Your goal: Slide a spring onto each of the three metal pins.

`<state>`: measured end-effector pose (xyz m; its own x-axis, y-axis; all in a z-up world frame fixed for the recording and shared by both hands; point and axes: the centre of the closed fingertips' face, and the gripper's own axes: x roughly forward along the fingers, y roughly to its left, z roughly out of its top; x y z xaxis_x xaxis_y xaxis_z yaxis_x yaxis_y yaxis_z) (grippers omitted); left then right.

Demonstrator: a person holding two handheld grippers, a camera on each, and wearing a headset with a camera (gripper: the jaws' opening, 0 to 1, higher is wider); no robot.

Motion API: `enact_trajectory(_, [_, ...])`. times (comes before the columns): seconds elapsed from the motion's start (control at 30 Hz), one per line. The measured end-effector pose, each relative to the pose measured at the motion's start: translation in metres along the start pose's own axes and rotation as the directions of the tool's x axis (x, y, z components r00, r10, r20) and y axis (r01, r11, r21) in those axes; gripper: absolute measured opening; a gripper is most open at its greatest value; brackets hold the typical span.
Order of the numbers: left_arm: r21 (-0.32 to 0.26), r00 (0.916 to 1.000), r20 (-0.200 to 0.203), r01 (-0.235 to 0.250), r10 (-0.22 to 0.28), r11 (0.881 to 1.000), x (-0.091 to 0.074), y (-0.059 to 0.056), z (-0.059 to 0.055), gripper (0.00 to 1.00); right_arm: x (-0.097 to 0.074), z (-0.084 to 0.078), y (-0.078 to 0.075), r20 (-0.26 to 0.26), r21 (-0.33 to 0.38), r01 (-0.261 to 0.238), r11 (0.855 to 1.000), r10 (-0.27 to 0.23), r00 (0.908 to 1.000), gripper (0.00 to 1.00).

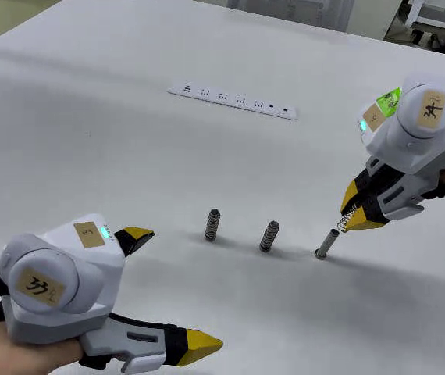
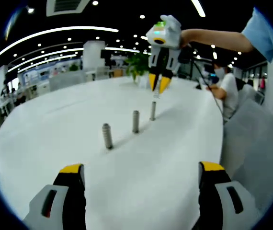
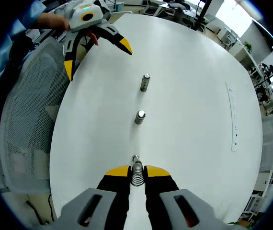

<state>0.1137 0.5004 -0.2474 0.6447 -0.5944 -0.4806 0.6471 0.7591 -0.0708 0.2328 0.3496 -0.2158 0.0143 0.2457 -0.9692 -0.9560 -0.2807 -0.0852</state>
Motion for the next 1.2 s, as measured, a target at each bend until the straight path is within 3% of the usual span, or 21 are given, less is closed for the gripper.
enact_trajectory(0.27, [-0.014,1.0000,-0.008,-0.003,0.003,1.000,-0.003,0.004,-0.005,1.00,0.005,0.000,-0.001,-0.015,-0.014,-0.008,1.000,0.008,0.9999,0.12])
enact_trajectory(0.83, [-0.032,0.9998,-0.017,0.012,-0.012,0.999,0.000,-0.004,-0.011,1.00,0.008,0.003,0.010,-0.027,-0.026,-0.025,0.999,0.024,0.9994,0.13])
enact_trajectory(1.2, [-0.041,0.9997,-0.022,0.012,-0.013,0.999,0.000,-0.004,-0.014,1.00,0.012,0.000,0.006,-0.036,-0.034,-0.028,0.999,0.027,0.9990,0.13])
